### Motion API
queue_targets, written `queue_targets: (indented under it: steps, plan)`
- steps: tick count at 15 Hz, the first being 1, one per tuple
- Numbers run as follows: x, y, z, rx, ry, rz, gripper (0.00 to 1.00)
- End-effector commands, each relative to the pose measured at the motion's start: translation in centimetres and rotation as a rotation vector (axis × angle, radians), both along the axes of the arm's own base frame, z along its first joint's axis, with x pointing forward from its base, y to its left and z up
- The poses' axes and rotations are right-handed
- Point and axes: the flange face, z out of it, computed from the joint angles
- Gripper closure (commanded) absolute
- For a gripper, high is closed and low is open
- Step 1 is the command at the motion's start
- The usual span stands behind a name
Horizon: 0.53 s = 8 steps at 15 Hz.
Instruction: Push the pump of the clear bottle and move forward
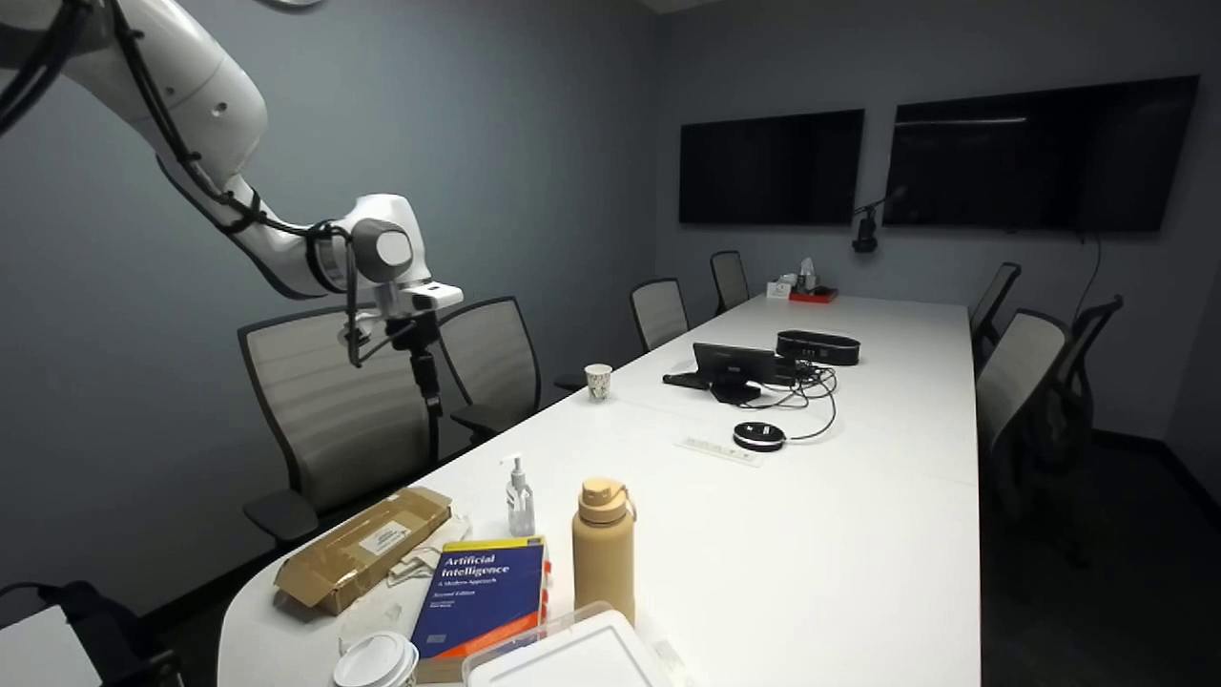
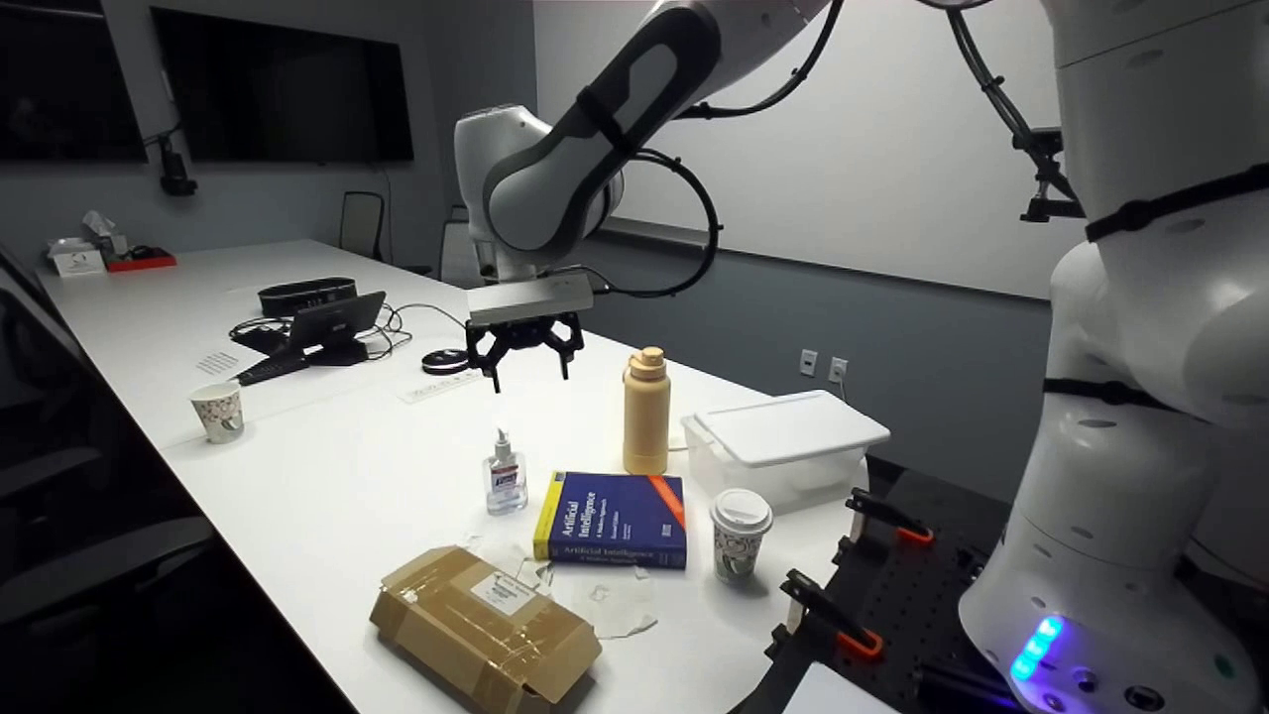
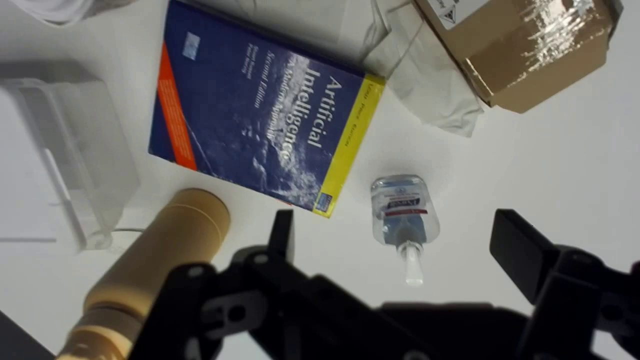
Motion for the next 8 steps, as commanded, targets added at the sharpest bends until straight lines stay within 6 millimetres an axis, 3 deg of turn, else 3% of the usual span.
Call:
queue_targets:
  steps: [1, 4, 8]
  plan:
    - [-5.5, -0.3, 0.0, -0.016, -0.008, -0.047, 0.00]
    - [-7.8, -0.3, -0.4, -0.028, -0.006, -0.066, 0.00]
    - [-9.6, -0.3, -0.6, -0.028, -0.005, -0.087, 0.00]
